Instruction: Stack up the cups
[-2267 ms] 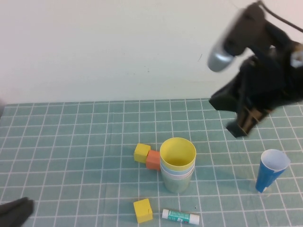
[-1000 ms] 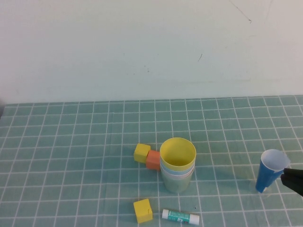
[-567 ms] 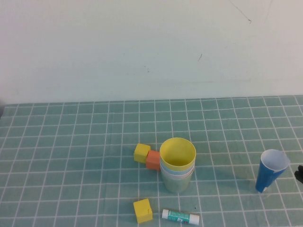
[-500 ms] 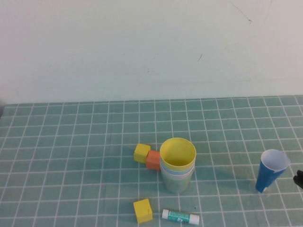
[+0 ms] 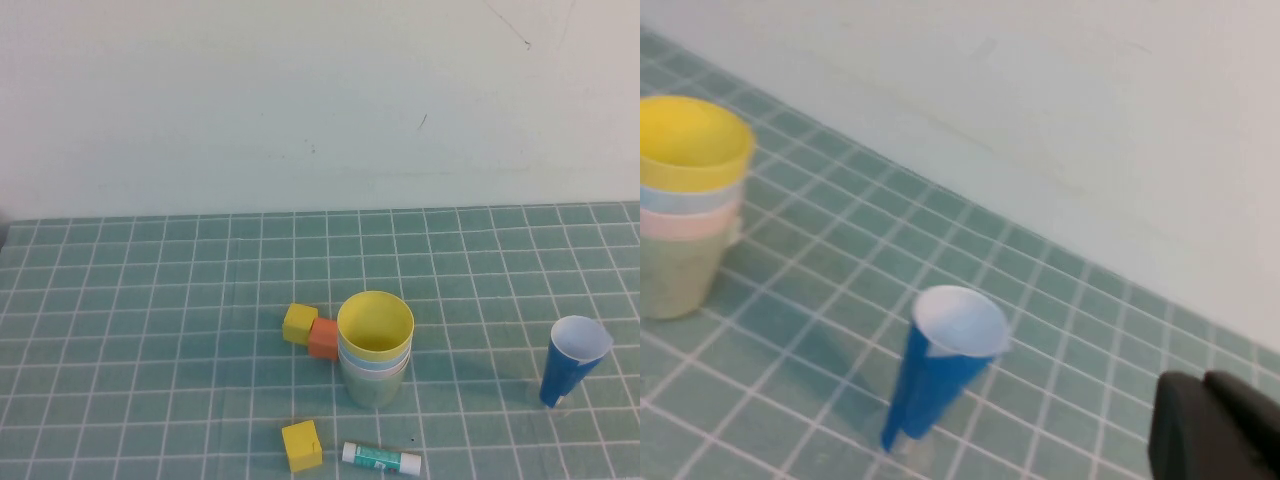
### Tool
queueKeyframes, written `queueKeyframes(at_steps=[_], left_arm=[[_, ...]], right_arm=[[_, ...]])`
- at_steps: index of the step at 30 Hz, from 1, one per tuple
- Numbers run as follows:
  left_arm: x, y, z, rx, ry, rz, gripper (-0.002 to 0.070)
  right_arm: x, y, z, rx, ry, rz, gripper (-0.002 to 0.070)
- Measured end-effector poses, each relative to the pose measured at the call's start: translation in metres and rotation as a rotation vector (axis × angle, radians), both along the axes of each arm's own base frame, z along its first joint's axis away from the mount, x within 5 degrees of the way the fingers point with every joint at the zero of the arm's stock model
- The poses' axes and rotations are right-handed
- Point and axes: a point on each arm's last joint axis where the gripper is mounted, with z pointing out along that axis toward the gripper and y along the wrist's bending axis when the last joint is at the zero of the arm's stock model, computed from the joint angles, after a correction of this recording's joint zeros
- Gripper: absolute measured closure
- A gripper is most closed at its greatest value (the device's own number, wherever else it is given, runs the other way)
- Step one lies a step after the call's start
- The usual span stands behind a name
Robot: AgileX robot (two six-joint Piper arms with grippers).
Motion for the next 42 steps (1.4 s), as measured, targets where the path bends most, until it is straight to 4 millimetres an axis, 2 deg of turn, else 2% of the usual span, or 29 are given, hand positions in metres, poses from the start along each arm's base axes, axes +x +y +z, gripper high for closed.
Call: queueKeyframes(at_steps=[5,9,11,42], left_arm=[[0.0,0.0,0.0,0.0,0.0,0.0,0.0676],[0.0,0.0,0.0,0.0,0.0,0.0,0.0676],[0.0,0.0,0.0,0.0,0.0,0.0,0.0676],[0.0,0.0,0.0,-0.002,0.001,0.001,0.0676]], right_arm=[[-0.01,-0.015,-0.024,0.103,-0.016,-0.234,0.0678],[-0.011,-0.018,-0.05,0.137,0.017,-0.301,0.0678],[-0.011,-0.018,-0.057,0.14,0.033,-0.307,0.0678],[-0.011,-0.018,-0.058,0.179,0.053,-0.325,0.0678]])
